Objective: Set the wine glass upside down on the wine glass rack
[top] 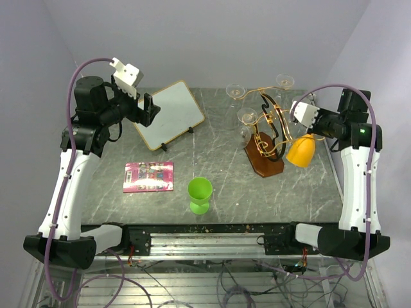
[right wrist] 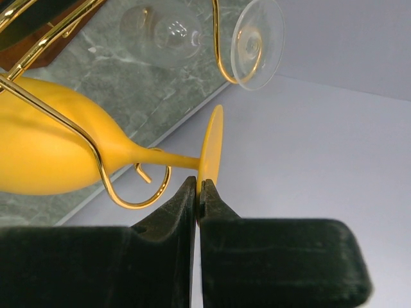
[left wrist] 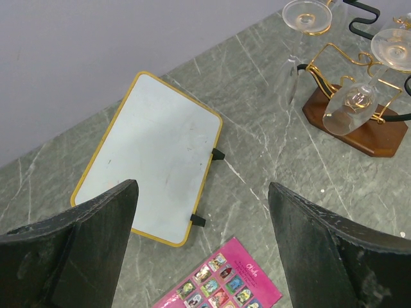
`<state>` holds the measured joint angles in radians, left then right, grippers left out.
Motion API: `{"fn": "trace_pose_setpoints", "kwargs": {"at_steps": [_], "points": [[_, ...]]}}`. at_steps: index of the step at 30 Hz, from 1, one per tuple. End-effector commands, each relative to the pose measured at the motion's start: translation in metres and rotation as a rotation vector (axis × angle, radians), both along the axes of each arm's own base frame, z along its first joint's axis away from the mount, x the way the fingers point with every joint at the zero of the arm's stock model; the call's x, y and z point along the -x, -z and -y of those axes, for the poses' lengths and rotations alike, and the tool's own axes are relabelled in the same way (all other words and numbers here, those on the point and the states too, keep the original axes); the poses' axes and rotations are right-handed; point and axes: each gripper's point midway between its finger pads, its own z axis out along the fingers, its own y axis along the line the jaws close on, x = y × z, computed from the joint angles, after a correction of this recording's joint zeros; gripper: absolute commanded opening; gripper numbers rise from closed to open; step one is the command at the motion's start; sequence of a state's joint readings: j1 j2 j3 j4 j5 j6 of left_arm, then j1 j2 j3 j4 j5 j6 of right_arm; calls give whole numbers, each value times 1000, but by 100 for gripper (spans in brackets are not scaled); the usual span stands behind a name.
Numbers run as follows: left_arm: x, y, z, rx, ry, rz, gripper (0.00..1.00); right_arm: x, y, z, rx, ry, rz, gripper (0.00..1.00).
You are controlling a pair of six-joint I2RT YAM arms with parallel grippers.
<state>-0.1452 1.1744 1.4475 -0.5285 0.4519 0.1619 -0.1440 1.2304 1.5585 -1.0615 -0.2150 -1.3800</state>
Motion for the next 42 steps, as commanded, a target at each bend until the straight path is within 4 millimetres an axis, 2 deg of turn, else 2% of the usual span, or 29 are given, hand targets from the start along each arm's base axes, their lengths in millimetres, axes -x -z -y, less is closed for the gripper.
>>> {"fn": "trace_pose_setpoints", "kwargs": {"at_steps": [1, 21, 29, 42], "points": [[4, -9, -1, 1, 15, 42, 92, 5, -5, 5, 3, 49, 25, 0], [3, -8, 0, 1, 23, 40, 92, 14, 3, 18, 18, 141, 15, 2], [4, -7, 0, -2, 23, 39, 92, 9, 5, 34, 56, 230, 35, 2], [6, -7, -1, -6, 23, 40, 93, 1, 4, 37, 68, 243, 50, 3]]}}
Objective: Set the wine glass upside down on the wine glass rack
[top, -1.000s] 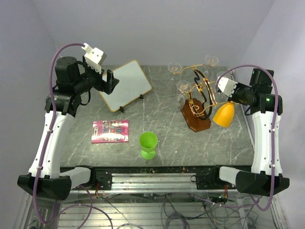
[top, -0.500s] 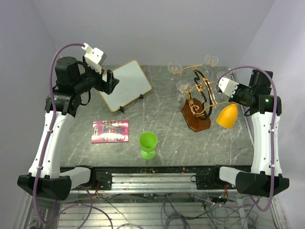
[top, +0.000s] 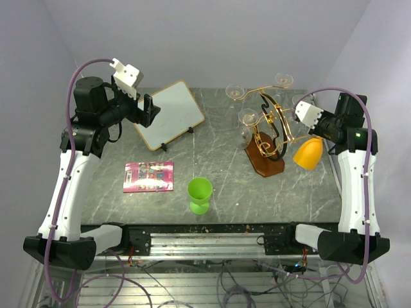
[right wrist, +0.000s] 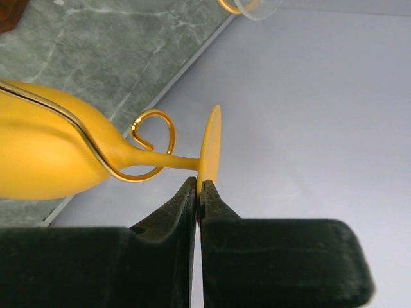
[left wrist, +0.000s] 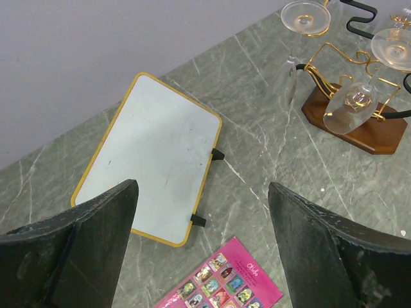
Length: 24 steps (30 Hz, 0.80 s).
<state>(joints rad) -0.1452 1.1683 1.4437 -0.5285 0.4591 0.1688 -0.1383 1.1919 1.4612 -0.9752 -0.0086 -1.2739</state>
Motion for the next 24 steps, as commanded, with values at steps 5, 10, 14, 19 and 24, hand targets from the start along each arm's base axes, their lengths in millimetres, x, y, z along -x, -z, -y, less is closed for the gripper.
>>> {"fn": "trace_pose_setpoints", "kwargs": {"at_steps": [5, 10, 14, 19, 24], "points": [[3, -5, -1, -4, 16, 34, 93, -5, -7, -2, -14, 9, 35, 3], [4, -4, -1, -2, 19, 32, 93, -5, -3, 2, -5, 33, 35, 3], [4, -4, -1, -3, 19, 34, 93, -8, -2, 4, -2, 51, 47, 3], [5, -4, -1, -5, 20, 33, 93, -11, 0, 4, 2, 55, 50, 3], [5, -4, -1, -4, 21, 33, 93, -12, 0, -1, -11, 43, 52, 3]]}}
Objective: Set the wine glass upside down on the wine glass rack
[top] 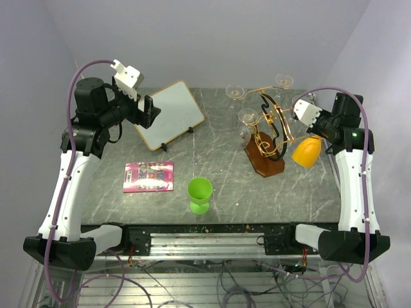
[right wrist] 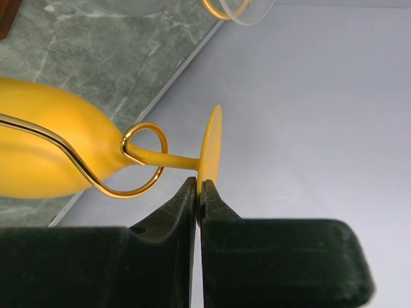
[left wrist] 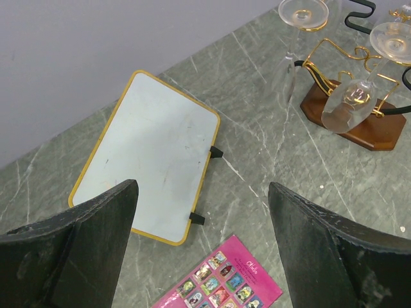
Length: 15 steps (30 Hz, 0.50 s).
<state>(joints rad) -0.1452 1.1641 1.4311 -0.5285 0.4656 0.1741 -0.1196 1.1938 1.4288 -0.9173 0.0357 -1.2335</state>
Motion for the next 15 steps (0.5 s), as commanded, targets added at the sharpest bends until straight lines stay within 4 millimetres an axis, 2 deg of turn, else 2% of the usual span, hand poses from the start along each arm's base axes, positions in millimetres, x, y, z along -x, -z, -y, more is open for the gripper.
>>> {"fn": "trace_pose_setpoints", "kwargs": {"at_steps": [1, 15], "points": [[4, -8, -1, 0, 13, 38, 93, -6, -2, -5, -13, -2, 25, 3], [4, -7, -1, -3, 16, 39, 93, -1, 5, -20, -26, -40, -8, 6]]}}
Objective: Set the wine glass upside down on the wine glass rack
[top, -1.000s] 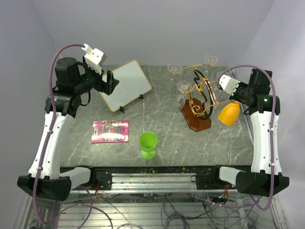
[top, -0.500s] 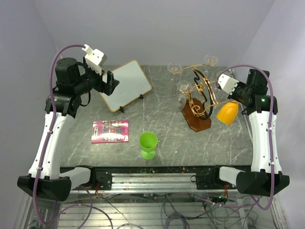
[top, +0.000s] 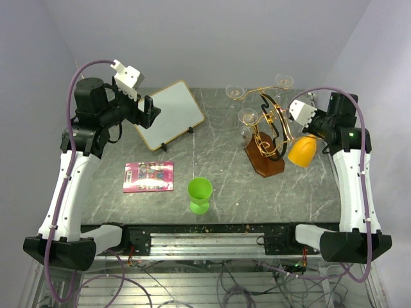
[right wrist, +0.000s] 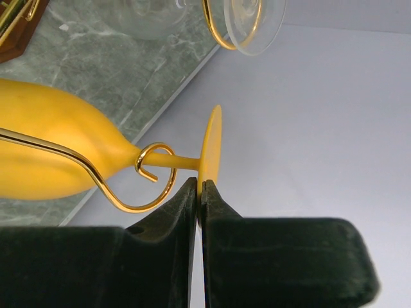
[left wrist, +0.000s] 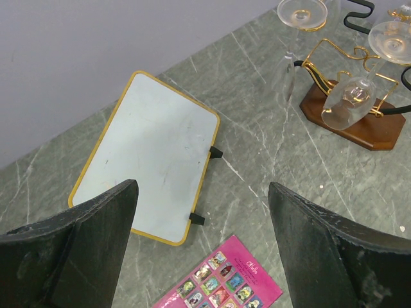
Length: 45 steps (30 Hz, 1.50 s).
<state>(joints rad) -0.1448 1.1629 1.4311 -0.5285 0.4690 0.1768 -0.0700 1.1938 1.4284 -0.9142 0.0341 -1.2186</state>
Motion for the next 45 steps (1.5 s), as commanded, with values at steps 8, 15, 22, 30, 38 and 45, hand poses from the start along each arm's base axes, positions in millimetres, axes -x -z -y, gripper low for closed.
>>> {"fn": "trace_pose_setpoints", "kwargs": {"at_steps": [8, 15, 22, 30, 38, 45], "points": [[6, -7, -2, -3, 14, 40, 93, 12, 16, -3, -4, 10, -44, 7], [8, -8, -2, -4, 13, 44, 93, 16, 19, -4, -6, 10, -51, 7], [9, -6, -3, -9, 13, 46, 93, 19, 23, -5, -12, 7, -59, 9], [7, -1, -4, -22, 14, 45, 94, 20, 26, -8, -25, -4, -65, 13], [6, 7, -3, -28, 18, 33, 93, 20, 22, -16, -60, -28, -55, 22], [6, 11, -3, -36, 21, 31, 94, 22, 15, -28, -122, -62, -42, 37]]}}
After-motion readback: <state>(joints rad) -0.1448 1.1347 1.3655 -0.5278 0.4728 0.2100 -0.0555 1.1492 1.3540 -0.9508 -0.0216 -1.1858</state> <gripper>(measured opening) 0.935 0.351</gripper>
